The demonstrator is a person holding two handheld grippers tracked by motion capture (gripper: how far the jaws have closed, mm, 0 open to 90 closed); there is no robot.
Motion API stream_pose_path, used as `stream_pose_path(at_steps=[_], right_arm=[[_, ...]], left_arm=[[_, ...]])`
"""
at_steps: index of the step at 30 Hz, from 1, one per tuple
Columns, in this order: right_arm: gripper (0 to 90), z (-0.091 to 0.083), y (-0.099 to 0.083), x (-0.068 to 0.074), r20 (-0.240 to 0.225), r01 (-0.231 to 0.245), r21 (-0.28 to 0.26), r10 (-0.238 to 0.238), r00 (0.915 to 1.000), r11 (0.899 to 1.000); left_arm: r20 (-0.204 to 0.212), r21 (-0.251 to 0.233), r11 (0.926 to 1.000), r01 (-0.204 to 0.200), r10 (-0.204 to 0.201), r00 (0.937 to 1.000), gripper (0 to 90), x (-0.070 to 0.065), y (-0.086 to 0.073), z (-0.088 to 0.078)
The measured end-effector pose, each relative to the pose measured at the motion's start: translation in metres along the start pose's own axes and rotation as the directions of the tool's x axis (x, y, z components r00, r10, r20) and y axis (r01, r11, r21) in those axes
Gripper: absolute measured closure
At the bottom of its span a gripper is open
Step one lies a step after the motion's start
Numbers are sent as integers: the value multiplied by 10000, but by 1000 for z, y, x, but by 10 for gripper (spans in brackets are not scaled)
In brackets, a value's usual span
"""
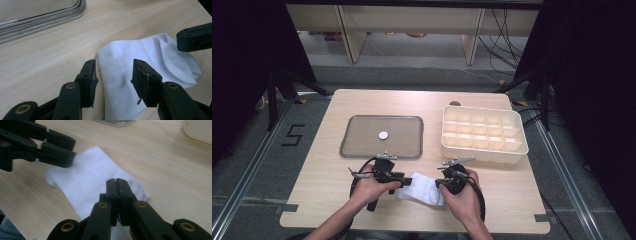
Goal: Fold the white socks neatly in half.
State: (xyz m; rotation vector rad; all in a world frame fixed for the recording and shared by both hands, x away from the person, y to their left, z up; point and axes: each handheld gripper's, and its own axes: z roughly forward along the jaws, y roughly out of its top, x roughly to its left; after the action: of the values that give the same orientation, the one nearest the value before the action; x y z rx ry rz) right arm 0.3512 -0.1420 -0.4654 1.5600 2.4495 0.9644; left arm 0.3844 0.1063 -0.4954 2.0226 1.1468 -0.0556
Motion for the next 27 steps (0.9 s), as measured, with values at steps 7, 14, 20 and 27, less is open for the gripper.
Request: stream_pose_path(at_steps=[7,14,20,27], right_arm=[[894,11,-7,-3,229,-227,563,215,9995,9982],[900,14,-8,-6,346,75,448,-90,9994,9990],[900,15,-8,-4,147,-169,606,160,9998,9980],[900,15,-9,-5,162,-161,534,153,9998,9984]], left_arm=[[7,519,9986,54,-55,10000,629,0,-5,7],[-66,801,9967,151,-146,9999,736,0,-5,9],[212,700,9970,329,-345,9992,821,2,-6,9],[332,521,9978,410,-427,9985,826,1,-2,1]])
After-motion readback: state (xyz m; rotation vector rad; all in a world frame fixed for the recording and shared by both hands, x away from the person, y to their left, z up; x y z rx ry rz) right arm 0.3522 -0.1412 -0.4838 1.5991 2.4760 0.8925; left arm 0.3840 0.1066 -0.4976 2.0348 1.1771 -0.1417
